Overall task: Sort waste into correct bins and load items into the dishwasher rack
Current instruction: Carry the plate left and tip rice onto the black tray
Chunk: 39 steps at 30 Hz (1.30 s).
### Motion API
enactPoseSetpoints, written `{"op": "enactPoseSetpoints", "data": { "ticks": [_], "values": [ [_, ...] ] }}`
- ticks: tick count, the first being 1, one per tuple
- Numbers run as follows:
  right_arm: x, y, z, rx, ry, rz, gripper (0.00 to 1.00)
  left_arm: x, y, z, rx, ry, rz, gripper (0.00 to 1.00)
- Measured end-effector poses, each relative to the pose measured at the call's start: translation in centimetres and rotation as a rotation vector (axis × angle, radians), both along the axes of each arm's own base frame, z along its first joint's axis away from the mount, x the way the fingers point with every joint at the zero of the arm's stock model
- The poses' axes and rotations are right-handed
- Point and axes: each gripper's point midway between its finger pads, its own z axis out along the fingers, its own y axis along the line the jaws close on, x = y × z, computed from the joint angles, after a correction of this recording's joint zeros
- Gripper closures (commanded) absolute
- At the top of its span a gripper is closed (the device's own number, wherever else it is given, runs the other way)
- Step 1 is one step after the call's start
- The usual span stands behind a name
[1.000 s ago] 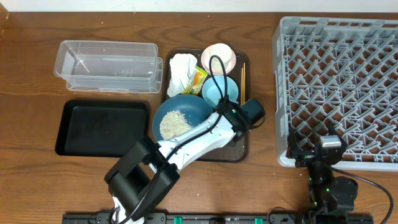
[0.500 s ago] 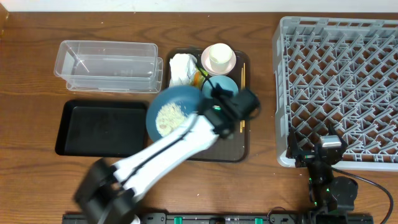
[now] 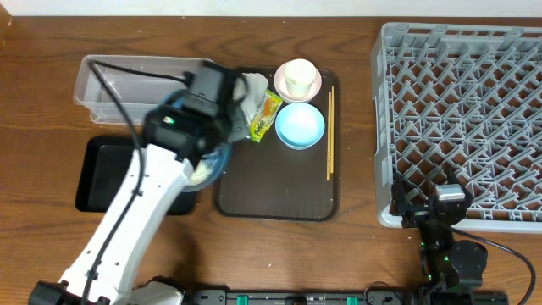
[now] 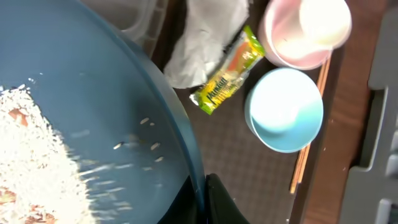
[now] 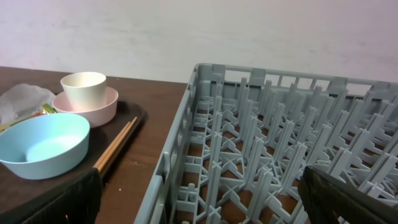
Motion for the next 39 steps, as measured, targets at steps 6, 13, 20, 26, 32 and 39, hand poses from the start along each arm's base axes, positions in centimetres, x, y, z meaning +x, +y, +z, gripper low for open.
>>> {"op": "enactPoseSetpoints", "data": {
  "ticks": [6,13,20,26,32,39],
  "values": [
    [0.0,0.0,0.0,0.0,0.0,0.0,0.01,0.5,2.9,-0.7,-0.088,0.046,0.083,0.94],
    [0.0,0.0,0.0,0.0,0.0,0.0,0.01,1.4,4.2,-0.6,-0.259,0.054,0.118,0.94],
    [0.0,0.0,0.0,0.0,0.0,0.0,0.01,2.2,5.0,0.9,-0.462,0.034,0.107,0.94],
    [0.0,0.0,0.0,0.0,0.0,0.0,0.01,2.3,7.0,1.8,-0.592,0.018,0.14,0.94],
    [0.0,0.0,0.0,0.0,0.0,0.0,0.01,2.4,9.5,1.3,-0.7,-0.011,0.182,0.94],
    [0.0,0.0,0.0,0.0,0.0,0.0,0.01,1.9,11.9,-0.4,-0.842,-0.051,0.206,0.94]
  ]
}}
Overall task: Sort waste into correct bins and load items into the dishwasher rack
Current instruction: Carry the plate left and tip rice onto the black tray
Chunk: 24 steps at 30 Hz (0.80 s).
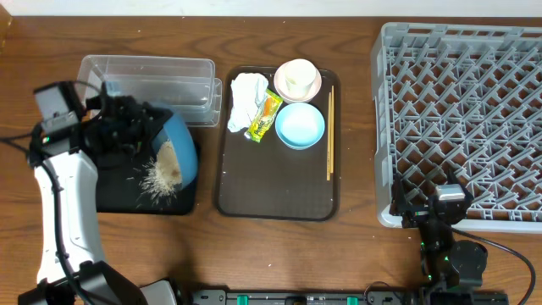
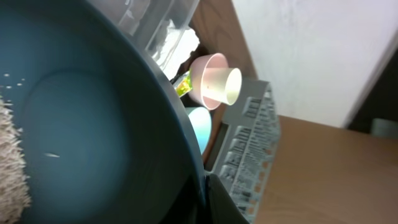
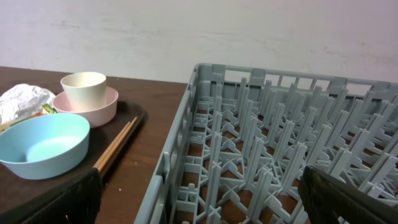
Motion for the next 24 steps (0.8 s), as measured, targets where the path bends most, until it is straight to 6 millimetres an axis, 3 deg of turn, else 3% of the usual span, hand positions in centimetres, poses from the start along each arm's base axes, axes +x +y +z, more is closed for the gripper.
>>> {"op": "enactPoseSetpoints", "data": {
  "ticks": [13,24],
  "values": [
    [0.0,0.0,0.0,0.0,0.0,0.0,0.01,-1.6,4.4,0.4,-0.145,-0.065,0.093,0.94],
    [0.0,0.0,0.0,0.0,0.0,0.0,0.01,-3.0,6.4,2.8,-0.289,-0.179,0.108,0.94]
  ]
}}
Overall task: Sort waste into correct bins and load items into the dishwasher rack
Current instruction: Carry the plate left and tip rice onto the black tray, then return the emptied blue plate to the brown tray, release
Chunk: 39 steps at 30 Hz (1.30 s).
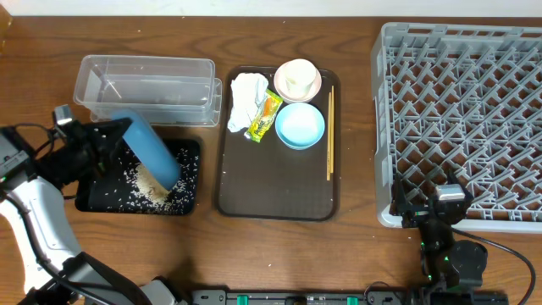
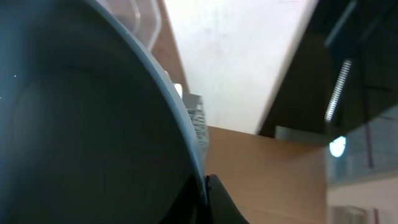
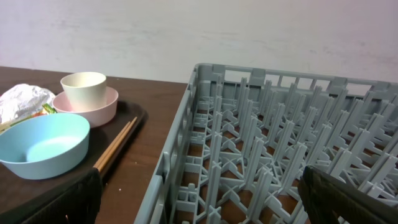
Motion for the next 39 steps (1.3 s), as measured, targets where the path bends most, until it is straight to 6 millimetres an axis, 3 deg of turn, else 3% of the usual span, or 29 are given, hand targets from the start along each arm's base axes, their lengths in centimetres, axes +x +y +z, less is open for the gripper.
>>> {"op": "enactPoseSetpoints", "data": {
  "ticks": [4,16,39],
  "values": [
    [0.0,0.0,0.0,0.0,0.0,0.0,0.01,-0.4,0.5,0.8,-0.025,-0.044,0.001,0.93],
    [0.0,0.0,0.0,0.0,0.0,0.0,0.01,-2.2,1.8,0.1,-0.103,-0.04,0.059,0.94],
    [0.0,0.0,0.0,0.0,0.0,0.0,0.01,-2.8,1.9,-0.2,-0.099,-0.066,0.062,0.94]
  ]
}}
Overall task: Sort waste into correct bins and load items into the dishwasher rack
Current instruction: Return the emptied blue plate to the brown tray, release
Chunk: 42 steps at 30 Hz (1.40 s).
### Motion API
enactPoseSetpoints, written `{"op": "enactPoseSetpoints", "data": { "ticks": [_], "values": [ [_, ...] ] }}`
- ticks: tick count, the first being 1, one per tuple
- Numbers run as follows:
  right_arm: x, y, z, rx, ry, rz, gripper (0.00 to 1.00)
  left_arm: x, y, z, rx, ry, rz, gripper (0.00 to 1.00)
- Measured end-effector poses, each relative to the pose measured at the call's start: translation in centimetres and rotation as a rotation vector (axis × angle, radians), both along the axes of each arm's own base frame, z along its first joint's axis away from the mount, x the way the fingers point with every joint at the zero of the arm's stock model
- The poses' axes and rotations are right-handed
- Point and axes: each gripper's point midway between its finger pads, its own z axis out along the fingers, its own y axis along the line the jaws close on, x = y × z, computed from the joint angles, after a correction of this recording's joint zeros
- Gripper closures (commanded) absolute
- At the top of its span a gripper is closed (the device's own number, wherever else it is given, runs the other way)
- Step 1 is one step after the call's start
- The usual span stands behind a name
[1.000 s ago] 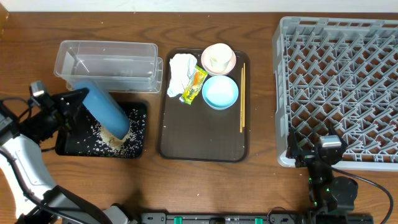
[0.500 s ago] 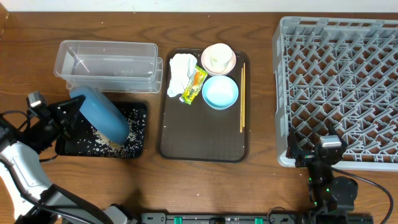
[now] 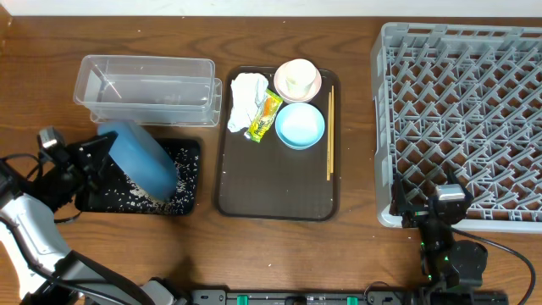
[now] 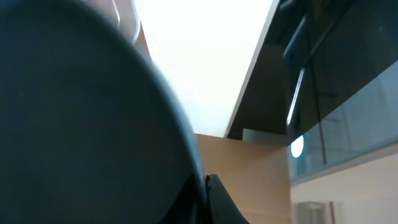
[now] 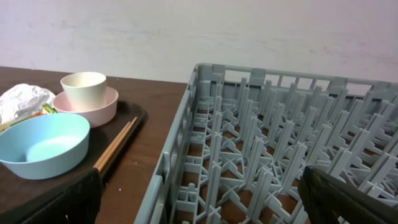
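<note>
My left gripper point(image 3: 103, 148) is shut on the rim of a dark blue bowl point(image 3: 142, 158), which it holds bottom-up and tilted over the black bin point(image 3: 196, 180). Spilled rice point(image 3: 127, 191) lies scattered in that bin. In the left wrist view the bowl point(image 4: 81, 124) fills the frame, with one finger point(image 4: 214, 202) against its rim. The grey dishwasher rack point(image 3: 461, 119) stands at the right, seen close up as the rack point(image 5: 267, 143) in the right wrist view. My right gripper point(image 5: 199, 196) rests open at the rack's near edge, holding nothing.
A clear bin point(image 3: 144, 80) stands behind the black one. The brown tray point(image 3: 275, 182) holds a white napkin point(image 3: 246, 93), a snack wrapper point(image 3: 265, 114), a cream cup on a pink plate point(image 3: 298, 80), a light blue bowl point(image 3: 300, 125) and chopsticks point(image 3: 330, 131).
The left arm has shifted a little left and the bowl is turned further over, its underside now facing up. The rice lies spread in the black bin. The right arm has not moved.
My left gripper first held the rice-filled bowl at the tray's left edge. Then the bowl was tipped over the black bin with rice falling out. Then it stood steeper with rice piled below, and now it is turned over with rice scattered beneath.
</note>
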Motion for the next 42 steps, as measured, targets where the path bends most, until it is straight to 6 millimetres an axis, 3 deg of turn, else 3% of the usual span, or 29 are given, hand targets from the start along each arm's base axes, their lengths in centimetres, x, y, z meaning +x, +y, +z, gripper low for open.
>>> {"op": "enactPoseSetpoints", "data": {
  "ticks": [5,9,14,17,20,26,34,42],
  "values": [
    [0.0,0.0,0.0,0.0,0.0,0.0,0.01,-0.4,-0.8,0.0,-0.054,0.042,-0.009,0.94],
    [0.0,0.0,0.0,0.0,0.0,0.0,0.01,-0.7,-2.6,1.2,-0.016,0.012,-0.051,0.94],
    [0.0,0.0,0.0,0.0,0.0,0.0,0.01,-1.7,-8.4,3.9,0.115,-0.078,-0.197,0.94],
    [0.0,0.0,0.0,0.0,0.0,0.0,0.01,-2.7,-12.7,4.1,0.222,-0.072,-0.302,0.93],
    [0.0,0.0,0.0,0.0,0.0,0.0,0.01,-3.8,-16.4,3.1,0.334,-0.033,-0.401,0.94],
    [0.0,0.0,0.0,0.0,0.0,0.0,0.01,-5.6,-23.3,-1.0,0.617,0.06,-0.59,0.94],
    [0.0,0.0,0.0,0.0,0.0,0.0,0.01,-5.3,-31.4,-3.9,0.931,-0.085,-0.679,0.93],
    [0.0,0.0,0.0,0.0,0.0,0.0,0.01,-5.3,-33.9,-10.7,1.264,-0.03,-0.689,0.93]
  ]
}}
